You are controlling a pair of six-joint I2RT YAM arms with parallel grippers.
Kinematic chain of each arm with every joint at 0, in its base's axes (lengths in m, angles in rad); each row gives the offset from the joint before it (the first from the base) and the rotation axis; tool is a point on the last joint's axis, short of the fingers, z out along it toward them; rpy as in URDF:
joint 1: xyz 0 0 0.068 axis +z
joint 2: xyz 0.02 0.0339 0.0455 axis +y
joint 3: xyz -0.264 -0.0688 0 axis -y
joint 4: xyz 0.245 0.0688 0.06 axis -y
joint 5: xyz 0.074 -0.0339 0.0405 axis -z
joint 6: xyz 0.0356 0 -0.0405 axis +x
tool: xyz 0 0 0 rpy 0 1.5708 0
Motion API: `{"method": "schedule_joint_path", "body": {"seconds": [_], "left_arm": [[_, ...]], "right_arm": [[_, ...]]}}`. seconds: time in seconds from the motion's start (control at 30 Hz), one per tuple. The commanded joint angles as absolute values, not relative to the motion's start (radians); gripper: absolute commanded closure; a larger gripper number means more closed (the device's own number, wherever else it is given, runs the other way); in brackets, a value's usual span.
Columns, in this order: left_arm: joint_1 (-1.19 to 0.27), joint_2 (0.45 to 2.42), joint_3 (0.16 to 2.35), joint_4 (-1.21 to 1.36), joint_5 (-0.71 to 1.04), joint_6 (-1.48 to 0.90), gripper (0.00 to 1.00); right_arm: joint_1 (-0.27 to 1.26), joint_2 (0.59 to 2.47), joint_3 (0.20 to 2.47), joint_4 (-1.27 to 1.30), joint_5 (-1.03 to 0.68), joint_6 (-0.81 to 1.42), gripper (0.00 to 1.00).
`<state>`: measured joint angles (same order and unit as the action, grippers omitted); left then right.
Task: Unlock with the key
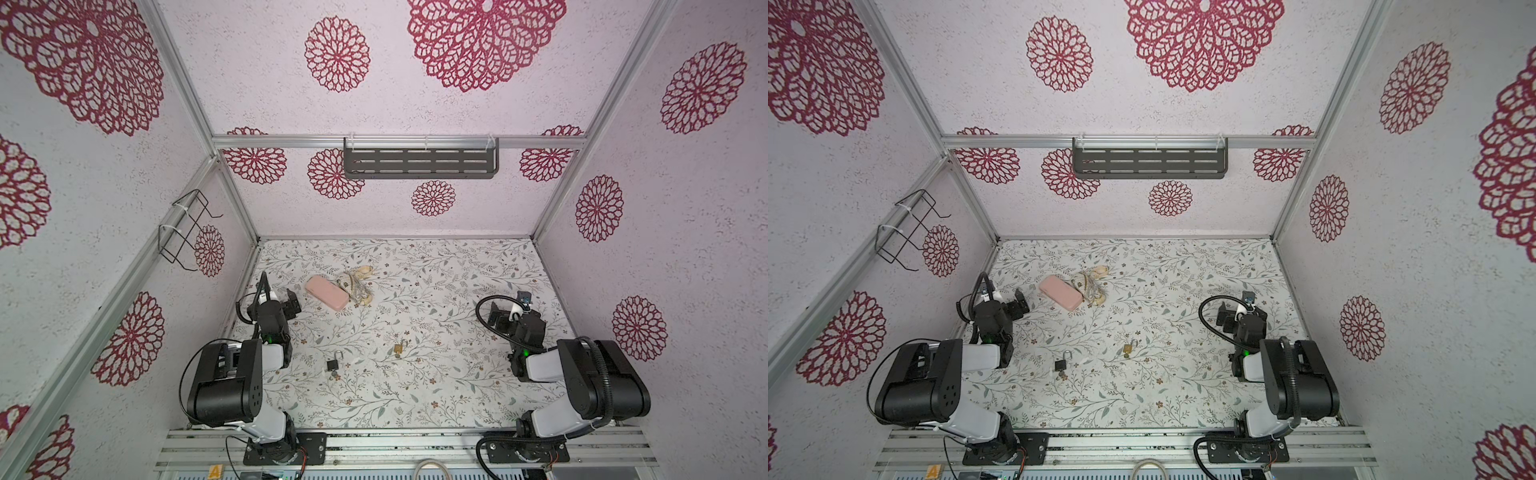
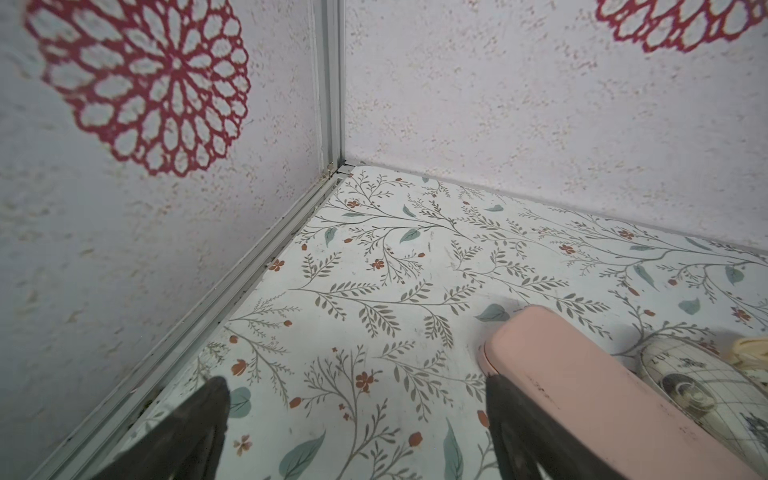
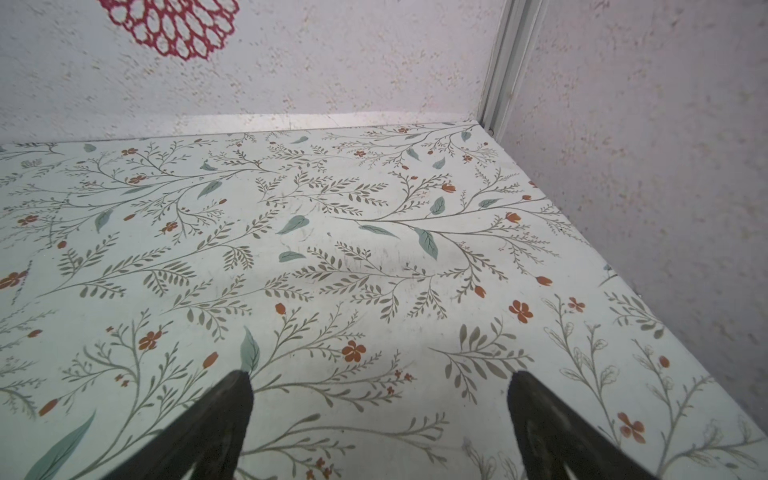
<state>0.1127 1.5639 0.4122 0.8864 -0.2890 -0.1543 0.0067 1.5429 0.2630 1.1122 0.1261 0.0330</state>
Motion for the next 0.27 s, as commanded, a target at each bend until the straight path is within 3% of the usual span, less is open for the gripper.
{"method": "schedule_joint_path", "body": {"seconds": [0.0, 0.23], "left_arm": [[0.109, 1.559, 0.411, 0.915, -0.288, -0.147, 0.02], [0.106, 1.562, 0.417, 0.905, -0.292, -0.144, 0.02]], "right_arm": [[0.009, 1.534, 0.262, 1.184, 0.127, 0.013, 0.01], [0.009, 1.534, 0.261, 1.184, 0.127, 0.014, 0.01]]}}
